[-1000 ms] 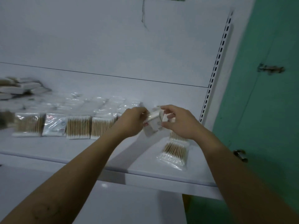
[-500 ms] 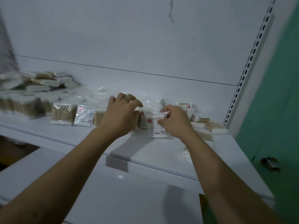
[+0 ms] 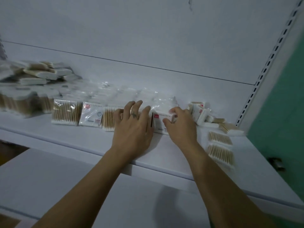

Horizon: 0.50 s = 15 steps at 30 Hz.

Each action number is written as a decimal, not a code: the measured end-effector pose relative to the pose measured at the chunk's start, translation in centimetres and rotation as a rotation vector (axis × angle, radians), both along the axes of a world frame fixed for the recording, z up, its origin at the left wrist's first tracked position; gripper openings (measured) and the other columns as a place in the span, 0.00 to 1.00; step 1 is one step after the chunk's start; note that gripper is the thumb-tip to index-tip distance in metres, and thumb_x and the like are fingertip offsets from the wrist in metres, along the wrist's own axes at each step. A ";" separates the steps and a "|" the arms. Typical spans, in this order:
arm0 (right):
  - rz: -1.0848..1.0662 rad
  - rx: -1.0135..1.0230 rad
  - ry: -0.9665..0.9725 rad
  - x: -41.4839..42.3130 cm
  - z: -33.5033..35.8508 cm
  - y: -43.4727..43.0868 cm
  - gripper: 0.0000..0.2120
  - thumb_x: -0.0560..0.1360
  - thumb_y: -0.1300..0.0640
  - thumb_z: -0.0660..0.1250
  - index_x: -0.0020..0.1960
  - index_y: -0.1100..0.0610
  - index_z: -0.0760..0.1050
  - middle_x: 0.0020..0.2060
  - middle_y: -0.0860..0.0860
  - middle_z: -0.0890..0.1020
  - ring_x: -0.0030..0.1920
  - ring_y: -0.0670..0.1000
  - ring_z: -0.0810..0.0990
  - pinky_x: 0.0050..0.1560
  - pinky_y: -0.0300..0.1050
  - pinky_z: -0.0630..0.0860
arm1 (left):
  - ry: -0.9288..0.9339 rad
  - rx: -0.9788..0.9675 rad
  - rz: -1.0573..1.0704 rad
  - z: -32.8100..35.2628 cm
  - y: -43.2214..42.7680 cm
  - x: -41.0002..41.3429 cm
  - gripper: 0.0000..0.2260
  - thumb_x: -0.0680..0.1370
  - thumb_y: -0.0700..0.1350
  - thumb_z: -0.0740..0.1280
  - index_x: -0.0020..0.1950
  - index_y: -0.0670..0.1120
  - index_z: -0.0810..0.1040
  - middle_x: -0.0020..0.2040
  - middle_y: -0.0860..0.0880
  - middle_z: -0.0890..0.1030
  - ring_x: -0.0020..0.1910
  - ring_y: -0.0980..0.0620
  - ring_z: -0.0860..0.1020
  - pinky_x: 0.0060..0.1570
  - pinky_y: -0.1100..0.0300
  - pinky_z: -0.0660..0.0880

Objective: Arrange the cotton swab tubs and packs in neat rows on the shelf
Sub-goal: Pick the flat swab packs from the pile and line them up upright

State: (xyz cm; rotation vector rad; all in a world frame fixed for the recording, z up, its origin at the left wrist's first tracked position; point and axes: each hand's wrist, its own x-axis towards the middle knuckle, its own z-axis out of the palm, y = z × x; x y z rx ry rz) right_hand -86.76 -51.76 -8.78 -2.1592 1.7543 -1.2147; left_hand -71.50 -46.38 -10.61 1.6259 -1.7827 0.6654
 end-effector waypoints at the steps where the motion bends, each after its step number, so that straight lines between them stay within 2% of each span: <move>1: -0.003 0.007 0.035 0.0 0.2 0.1 0.22 0.75 0.49 0.71 0.67 0.50 0.72 0.56 0.51 0.71 0.56 0.53 0.76 0.47 0.40 0.68 | -0.010 -0.005 -0.018 0.1 0.0 0.0 0.21 0.76 0.53 0.66 0.66 0.46 0.73 0.69 0.42 0.72 0.70 0.40 0.66 0.60 0.44 0.60; 4: -0.013 0.018 0.083 -0.8 1.3 1.0 0.31 0.73 0.47 0.72 0.73 0.49 0.65 0.64 0.53 0.70 0.61 0.53 0.73 0.55 0.44 0.70 | -0.035 -0.009 -0.099 0.4 0.0 0.0 0.19 0.74 0.52 0.68 0.63 0.46 0.75 0.68 0.43 0.74 0.68 0.40 0.67 0.59 0.45 0.61; 7: -0.011 0.049 0.158 -3.4 3.3 2.8 0.24 0.73 0.51 0.72 0.67 0.50 0.73 0.59 0.51 0.76 0.55 0.50 0.76 0.56 0.43 0.72 | -0.024 0.042 -0.212 0.9 0.3 -1.1 0.20 0.73 0.56 0.64 0.61 0.49 0.76 0.64 0.46 0.77 0.65 0.42 0.69 0.57 0.47 0.63; 10: -0.041 0.234 0.309 -7.5 5.3 5.0 0.15 0.73 0.55 0.73 0.60 0.51 0.79 0.54 0.50 0.81 0.47 0.47 0.76 0.53 0.40 0.72 | -0.044 0.210 -0.430 1.5 1.3 -4.6 0.24 0.77 0.64 0.57 0.69 0.53 0.70 0.64 0.49 0.77 0.64 0.46 0.72 0.62 0.47 0.62; 12: -0.095 0.302 0.381 -9.8 5.8 6.2 0.15 0.73 0.57 0.73 0.59 0.51 0.80 0.54 0.51 0.81 0.48 0.47 0.76 0.54 0.41 0.73 | -0.071 0.359 -0.524 1.5 1.6 -7.2 0.27 0.78 0.66 0.54 0.74 0.56 0.63 0.68 0.50 0.74 0.66 0.48 0.71 0.66 0.47 0.62; 15: -0.146 0.357 0.502 -11.4 5.4 7.6 0.17 0.74 0.55 0.71 0.62 0.53 0.78 0.60 0.52 0.79 0.55 0.51 0.76 0.58 0.44 0.71 | -0.136 0.523 -0.503 1.3 1.6 -10.3 0.30 0.77 0.70 0.53 0.74 0.57 0.60 0.68 0.49 0.74 0.66 0.48 0.72 0.68 0.45 0.61</move>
